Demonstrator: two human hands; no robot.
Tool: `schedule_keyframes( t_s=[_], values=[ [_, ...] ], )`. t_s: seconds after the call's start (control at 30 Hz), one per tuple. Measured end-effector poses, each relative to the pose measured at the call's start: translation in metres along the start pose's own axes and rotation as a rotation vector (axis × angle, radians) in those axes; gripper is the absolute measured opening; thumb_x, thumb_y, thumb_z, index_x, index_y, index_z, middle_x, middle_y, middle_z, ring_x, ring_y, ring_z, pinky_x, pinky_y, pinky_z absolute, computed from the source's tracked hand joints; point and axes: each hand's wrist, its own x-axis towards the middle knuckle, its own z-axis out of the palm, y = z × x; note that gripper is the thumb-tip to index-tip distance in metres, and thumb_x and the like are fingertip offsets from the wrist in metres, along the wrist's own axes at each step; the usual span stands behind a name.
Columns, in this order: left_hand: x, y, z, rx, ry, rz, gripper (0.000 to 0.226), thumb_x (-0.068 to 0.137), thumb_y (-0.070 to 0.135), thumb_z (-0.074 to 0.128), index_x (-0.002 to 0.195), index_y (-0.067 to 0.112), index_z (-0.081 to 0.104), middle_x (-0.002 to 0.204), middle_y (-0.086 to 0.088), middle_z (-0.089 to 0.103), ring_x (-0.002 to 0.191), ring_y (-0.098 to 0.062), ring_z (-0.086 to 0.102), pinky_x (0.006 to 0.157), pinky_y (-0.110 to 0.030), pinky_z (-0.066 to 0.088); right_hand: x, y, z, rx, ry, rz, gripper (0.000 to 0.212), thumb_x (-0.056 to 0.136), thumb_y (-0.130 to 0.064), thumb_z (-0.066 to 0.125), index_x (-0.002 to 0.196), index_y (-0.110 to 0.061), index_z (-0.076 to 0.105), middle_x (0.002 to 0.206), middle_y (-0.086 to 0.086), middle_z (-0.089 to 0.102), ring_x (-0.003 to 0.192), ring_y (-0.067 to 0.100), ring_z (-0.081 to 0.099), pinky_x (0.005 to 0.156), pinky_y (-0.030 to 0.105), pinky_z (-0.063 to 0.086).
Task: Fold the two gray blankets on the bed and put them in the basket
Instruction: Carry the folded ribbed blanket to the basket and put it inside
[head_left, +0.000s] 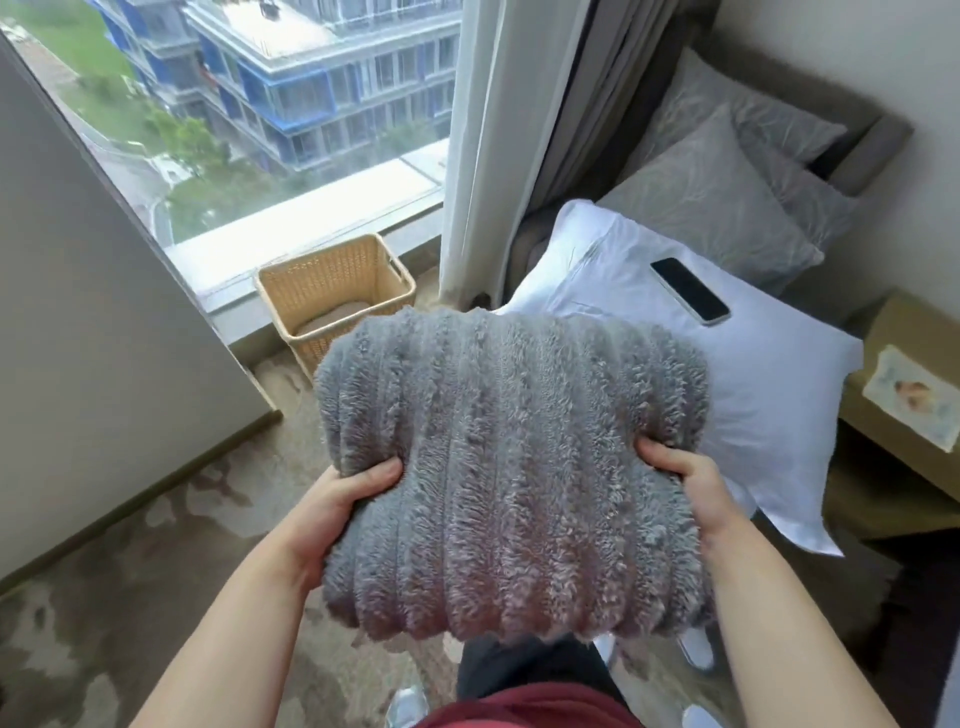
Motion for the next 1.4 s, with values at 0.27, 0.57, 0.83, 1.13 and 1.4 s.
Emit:
schedule_keyframes(
  t_s=[0.27,0.57,0.83,1.13,1.4],
  values=[
    [0.140,0.116,-0.012,0.015,0.189,0.052,0.050,0.063,0.020,0.077,0.110,0.007,0.069,0.112,-0.023,0.068,0.099,-0.039,0.067,0.080,-0.047,0.056,0.203,-0.085,0.086,-0.118,-0.076,0.098,0.024,0.067,-0.017,0.061,0.080,-0.005,0.077,0.081,0.013,0.074,0.069,0.028,0.072,0.066,0.036,0.059],
    [0.174,0.207,-0.059,-0.140,0.526,0.140,0.046,0.057,0.023,0.080,0.100,0.008,0.074,0.107,-0.021,0.070,0.096,-0.038,0.068,0.079,-0.047,0.056,0.352,-0.134,0.237,-0.235,-0.364,0.288,0.025,0.062,-0.019,0.068,0.081,-0.007,0.079,0.085,0.013,0.075,0.074,0.028,0.073,0.058,0.033,0.057],
    [0.246,0.276,-0.131,-0.215,0.523,0.118,0.040,0.069,0.015,0.070,0.107,0.004,0.070,0.108,-0.023,0.069,0.095,-0.040,0.068,0.080,-0.052,0.056,0.432,-0.127,0.315,-0.288,-0.309,0.337,0.024,0.067,-0.019,0.063,0.079,-0.005,0.079,0.083,0.015,0.074,0.071,0.030,0.072,0.058,0.035,0.058],
    [0.374,0.360,-0.180,-0.225,0.316,-0.073,0.042,0.071,0.015,0.067,0.111,0.001,0.068,0.106,-0.023,0.069,0.091,-0.038,0.069,0.072,-0.046,0.058,0.513,-0.160,0.356,-0.239,-0.137,0.248,0.026,0.063,-0.021,0.068,0.084,-0.008,0.079,0.089,0.015,0.074,0.076,0.031,0.072,0.059,0.036,0.057],
    [0.428,0.401,-0.201,-0.249,0.355,-0.158,0.045,0.071,0.014,0.066,0.114,0.000,0.065,0.110,-0.024,0.068,0.090,-0.037,0.069,0.079,-0.049,0.057,0.577,-0.165,0.382,-0.221,-0.118,0.385,0.024,0.072,-0.021,0.063,0.084,-0.007,0.079,0.090,0.016,0.075,0.076,0.033,0.073,0.058,0.038,0.058]
  ],
)
